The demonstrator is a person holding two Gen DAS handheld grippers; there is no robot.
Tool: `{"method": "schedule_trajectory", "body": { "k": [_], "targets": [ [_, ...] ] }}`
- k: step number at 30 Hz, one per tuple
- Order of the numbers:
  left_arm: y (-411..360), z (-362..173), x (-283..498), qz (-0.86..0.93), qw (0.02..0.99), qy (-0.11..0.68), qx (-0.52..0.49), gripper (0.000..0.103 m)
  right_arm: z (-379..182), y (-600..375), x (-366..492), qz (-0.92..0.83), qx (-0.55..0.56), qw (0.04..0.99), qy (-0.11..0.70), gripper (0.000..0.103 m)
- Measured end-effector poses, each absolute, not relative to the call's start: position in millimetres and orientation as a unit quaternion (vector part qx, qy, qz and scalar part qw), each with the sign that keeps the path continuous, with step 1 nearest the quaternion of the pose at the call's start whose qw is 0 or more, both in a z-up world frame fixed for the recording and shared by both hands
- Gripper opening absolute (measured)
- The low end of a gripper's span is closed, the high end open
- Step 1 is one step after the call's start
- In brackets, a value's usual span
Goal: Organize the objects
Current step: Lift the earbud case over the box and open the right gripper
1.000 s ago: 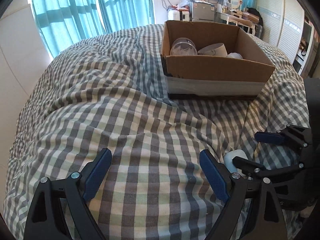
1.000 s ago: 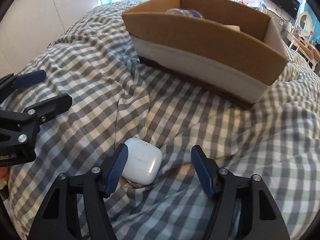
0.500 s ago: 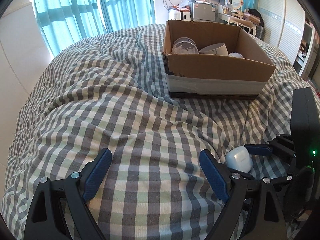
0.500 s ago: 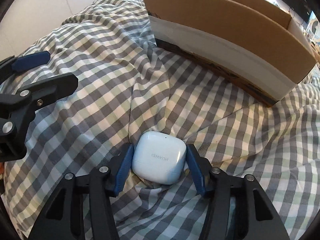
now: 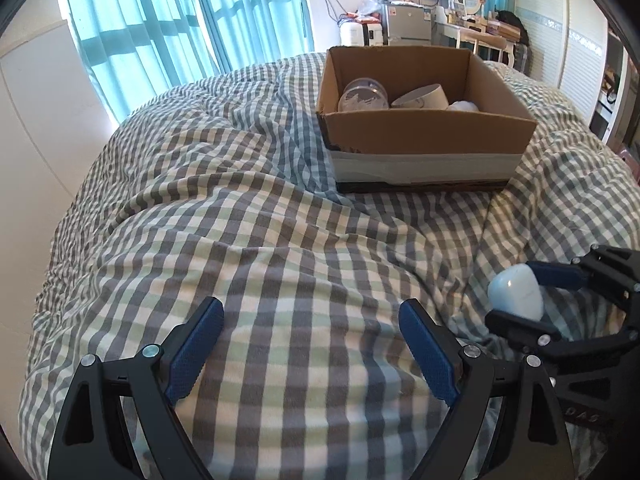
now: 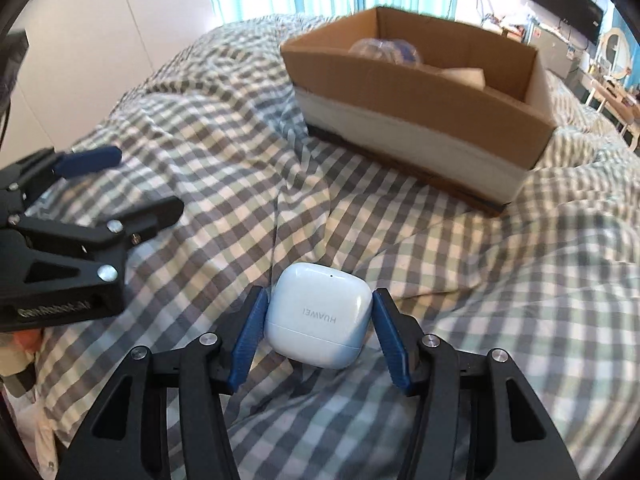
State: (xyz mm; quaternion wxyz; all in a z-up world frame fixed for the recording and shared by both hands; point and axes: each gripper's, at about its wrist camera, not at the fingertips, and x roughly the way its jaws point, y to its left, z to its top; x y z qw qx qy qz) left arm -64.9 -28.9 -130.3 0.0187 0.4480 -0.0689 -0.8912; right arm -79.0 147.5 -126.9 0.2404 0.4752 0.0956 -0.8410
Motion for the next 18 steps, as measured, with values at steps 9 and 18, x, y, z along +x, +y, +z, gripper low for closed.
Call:
{"method": "schedule_trajectory", "body": {
  "k": [9,18],
  "targets": [
    [-21.3,-102.1,-59.4,-0.903,-0.003,-0.045,0.428,0.092,-85.4,166.5,-73.7,-0.864,0.442,0.235,0.057,0.054],
    [-20.1,-55.2,-103.2,-0.918,-0.024,-0.015,0.395,0.092,-22.9,180.8,-110.4,-0.9,0.378,0.21,0.062,0.054]
  ]
}}
